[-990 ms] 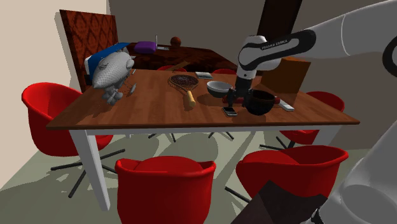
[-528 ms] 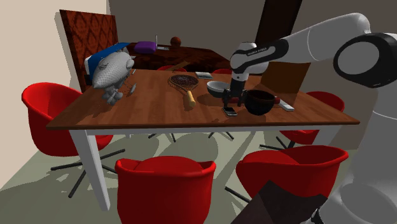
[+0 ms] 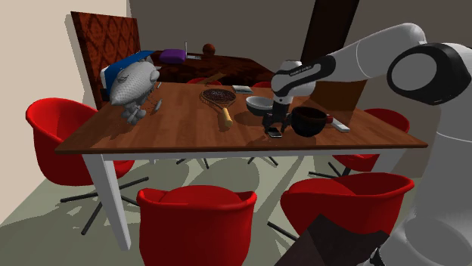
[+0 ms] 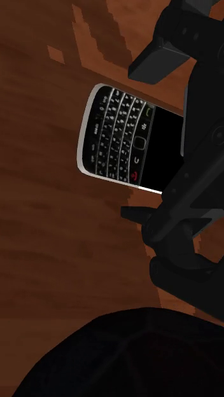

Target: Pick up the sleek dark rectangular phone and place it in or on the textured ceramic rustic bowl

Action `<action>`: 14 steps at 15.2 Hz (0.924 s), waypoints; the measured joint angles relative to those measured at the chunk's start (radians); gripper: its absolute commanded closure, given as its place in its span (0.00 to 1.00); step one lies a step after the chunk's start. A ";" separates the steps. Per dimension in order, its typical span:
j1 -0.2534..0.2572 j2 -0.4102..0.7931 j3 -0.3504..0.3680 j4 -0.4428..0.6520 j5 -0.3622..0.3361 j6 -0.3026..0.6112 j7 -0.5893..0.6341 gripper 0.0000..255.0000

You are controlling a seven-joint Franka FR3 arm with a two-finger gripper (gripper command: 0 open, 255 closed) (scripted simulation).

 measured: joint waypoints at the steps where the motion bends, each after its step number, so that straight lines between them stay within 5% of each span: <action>1: 0.001 0.003 0.001 -0.001 0.000 0.003 0.001 0.00; 6: 0.001 0.005 0.001 -0.001 0.001 0.007 0.001 0.00; 7: 0.001 0.005 0.001 -0.001 0.001 0.007 0.001 1.00; 14: 0.001 0.005 0.001 -0.002 0.001 0.007 0.001 1.00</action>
